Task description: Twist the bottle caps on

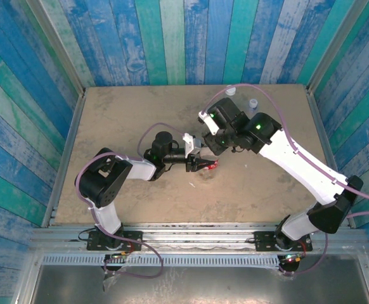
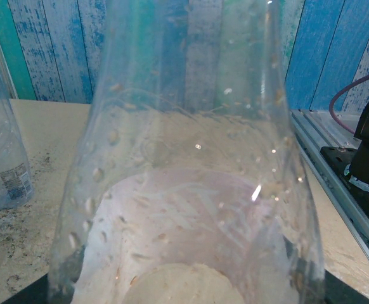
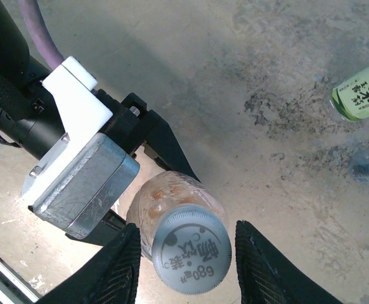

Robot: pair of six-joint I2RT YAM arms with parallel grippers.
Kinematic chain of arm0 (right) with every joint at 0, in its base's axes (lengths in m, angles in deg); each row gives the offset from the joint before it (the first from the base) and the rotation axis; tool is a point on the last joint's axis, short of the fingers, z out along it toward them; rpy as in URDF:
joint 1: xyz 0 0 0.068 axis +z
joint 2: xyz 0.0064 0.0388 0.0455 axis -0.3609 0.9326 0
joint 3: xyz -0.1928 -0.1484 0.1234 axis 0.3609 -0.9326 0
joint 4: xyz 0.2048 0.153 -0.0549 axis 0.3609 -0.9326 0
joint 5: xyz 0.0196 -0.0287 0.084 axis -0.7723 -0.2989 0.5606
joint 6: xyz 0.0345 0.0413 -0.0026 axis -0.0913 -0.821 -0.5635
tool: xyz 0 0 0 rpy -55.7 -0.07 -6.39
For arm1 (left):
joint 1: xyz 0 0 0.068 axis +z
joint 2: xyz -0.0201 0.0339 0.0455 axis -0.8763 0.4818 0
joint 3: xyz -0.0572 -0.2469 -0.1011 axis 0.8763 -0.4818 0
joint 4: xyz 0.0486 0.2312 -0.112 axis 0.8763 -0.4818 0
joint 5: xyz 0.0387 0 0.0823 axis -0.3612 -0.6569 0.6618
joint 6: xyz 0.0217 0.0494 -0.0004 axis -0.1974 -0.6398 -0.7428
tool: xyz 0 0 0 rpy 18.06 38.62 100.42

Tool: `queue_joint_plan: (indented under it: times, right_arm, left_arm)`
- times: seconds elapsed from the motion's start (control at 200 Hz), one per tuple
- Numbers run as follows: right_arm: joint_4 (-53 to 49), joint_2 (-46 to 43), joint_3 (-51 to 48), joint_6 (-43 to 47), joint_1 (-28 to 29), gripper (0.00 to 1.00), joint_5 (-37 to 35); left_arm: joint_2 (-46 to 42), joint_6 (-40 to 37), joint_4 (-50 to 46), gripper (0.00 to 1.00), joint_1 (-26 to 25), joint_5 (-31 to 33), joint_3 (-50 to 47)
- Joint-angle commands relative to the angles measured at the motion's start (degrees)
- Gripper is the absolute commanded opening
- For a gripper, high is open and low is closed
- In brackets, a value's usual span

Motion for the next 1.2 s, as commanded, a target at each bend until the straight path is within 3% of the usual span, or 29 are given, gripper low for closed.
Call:
queue_joint_plan:
  times: [0.0, 0.296, 0.506, 0.977, 1.197]
  right_arm:
    - [-0.9, 0.3, 1.5, -0.2, 0.3, 0.37, -0.3]
    - [-0.8, -0.4, 0.9, 1.9, -0.1, 0.32, 0.2]
    - [0.0, -1.6, -0.9, 9.3, -5.7, 0.31, 12.9]
    - [-3.4, -1.6, -1.9, 34.4, -10.7, 0.30, 33.0]
    - [-9.5, 2.3, 1.4, 39.1, -11.6, 0.30, 34.0]
  left_arm:
    - [3.2, 1.0, -9.8, 0.57, -0.4, -0.1, -1.6]
    - [3.0, 0.9, -9.8, 0.57, -0.3, -0.3, -1.7]
    - [2.9, 0.8, -10.1, 0.57, -0.4, -0.5, -1.6]
    - [2.8, 0.2, -11.2, 0.57, -0.4, -1.0, -1.4]
    - [2.9, 0.2, -11.2, 0.57, -0.4, -1.2, -1.4]
